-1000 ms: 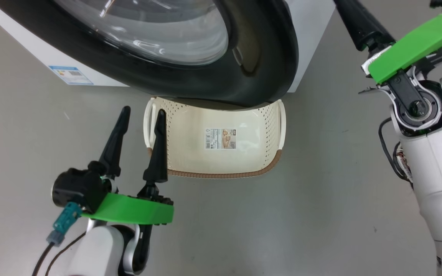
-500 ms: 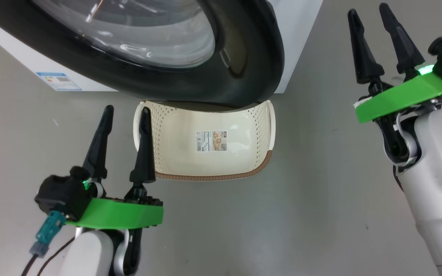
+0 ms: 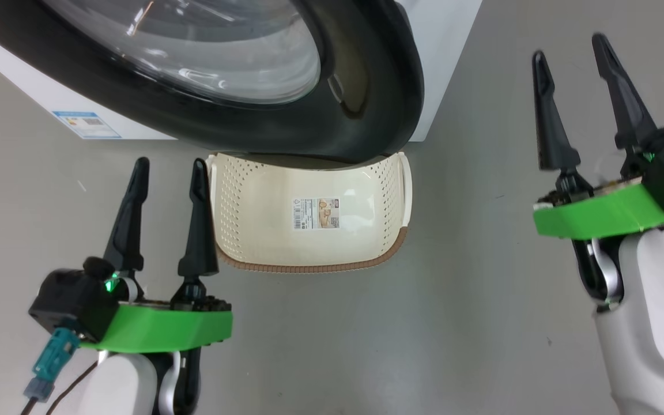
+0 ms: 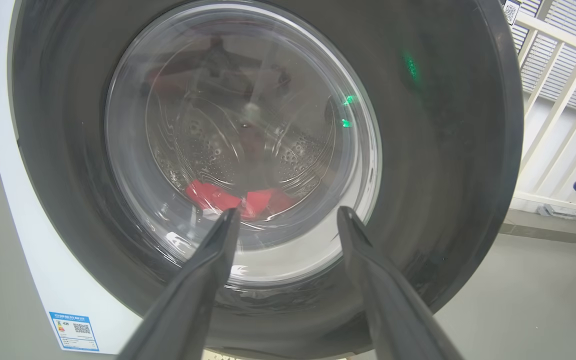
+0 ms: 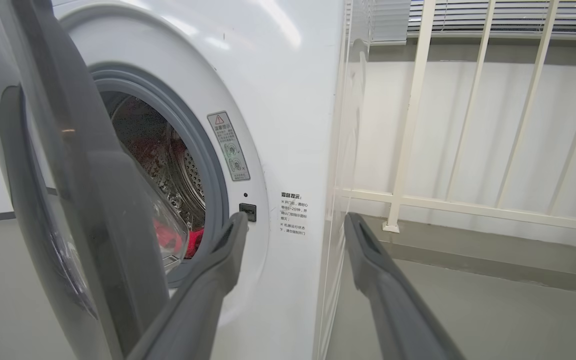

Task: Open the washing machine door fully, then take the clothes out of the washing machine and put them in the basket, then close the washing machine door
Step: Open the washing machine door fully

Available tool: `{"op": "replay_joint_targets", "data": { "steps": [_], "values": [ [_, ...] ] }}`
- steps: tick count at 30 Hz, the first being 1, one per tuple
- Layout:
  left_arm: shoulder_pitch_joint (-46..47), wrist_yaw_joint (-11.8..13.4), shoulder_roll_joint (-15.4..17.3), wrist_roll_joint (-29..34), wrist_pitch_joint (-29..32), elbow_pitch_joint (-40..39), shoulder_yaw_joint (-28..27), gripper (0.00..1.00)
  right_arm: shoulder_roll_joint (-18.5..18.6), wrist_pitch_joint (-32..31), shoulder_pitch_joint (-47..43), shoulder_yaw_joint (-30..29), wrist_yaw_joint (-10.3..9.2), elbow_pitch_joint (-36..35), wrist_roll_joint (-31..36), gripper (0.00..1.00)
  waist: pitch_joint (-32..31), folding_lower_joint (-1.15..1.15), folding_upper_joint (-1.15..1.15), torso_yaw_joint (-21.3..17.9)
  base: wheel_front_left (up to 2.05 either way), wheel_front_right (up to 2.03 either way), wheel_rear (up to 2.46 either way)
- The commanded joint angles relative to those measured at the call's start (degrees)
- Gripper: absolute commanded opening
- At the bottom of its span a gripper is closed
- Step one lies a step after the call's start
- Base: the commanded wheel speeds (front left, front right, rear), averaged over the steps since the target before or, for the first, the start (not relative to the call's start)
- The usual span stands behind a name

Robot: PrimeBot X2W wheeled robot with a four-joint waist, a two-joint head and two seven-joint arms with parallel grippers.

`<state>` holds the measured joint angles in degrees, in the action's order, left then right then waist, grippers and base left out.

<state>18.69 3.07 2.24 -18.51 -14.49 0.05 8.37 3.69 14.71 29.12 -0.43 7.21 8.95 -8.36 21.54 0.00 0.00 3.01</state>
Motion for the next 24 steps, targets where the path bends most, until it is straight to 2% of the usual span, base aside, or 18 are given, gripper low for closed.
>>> {"op": "replay_joint_targets", "data": {
  "steps": [1,13,24],
  "values": [
    [-0.8,0.3,0.7,0.6,-0.5,-2.0,-2.0,1.0,-0.7,0.3,-1.8,0.5,0.28,-2.5,0.8,1.0,0.0,0.0,0.0,0.0,0.0,0.0,0.0],
    [-1.8,0.1,0.7,1.0,-0.5,-3.2,-2.0,1.0,-0.8,0.3,-10.8,-0.8,0.28,-8.8,-1.7,1.0,0.1,0.0,0.0,-0.6,0.0,0.0,0.0],
    [-2.1,0.4,0.6,1.2,-0.5,-3.1,-1.3,1.0,-0.8,0.3,-12.6,-0.2,0.28,-10.2,-2.1,1.0,0.1,0.0,0.0,-0.7,0.0,0.0,0.0]
  ]
}}
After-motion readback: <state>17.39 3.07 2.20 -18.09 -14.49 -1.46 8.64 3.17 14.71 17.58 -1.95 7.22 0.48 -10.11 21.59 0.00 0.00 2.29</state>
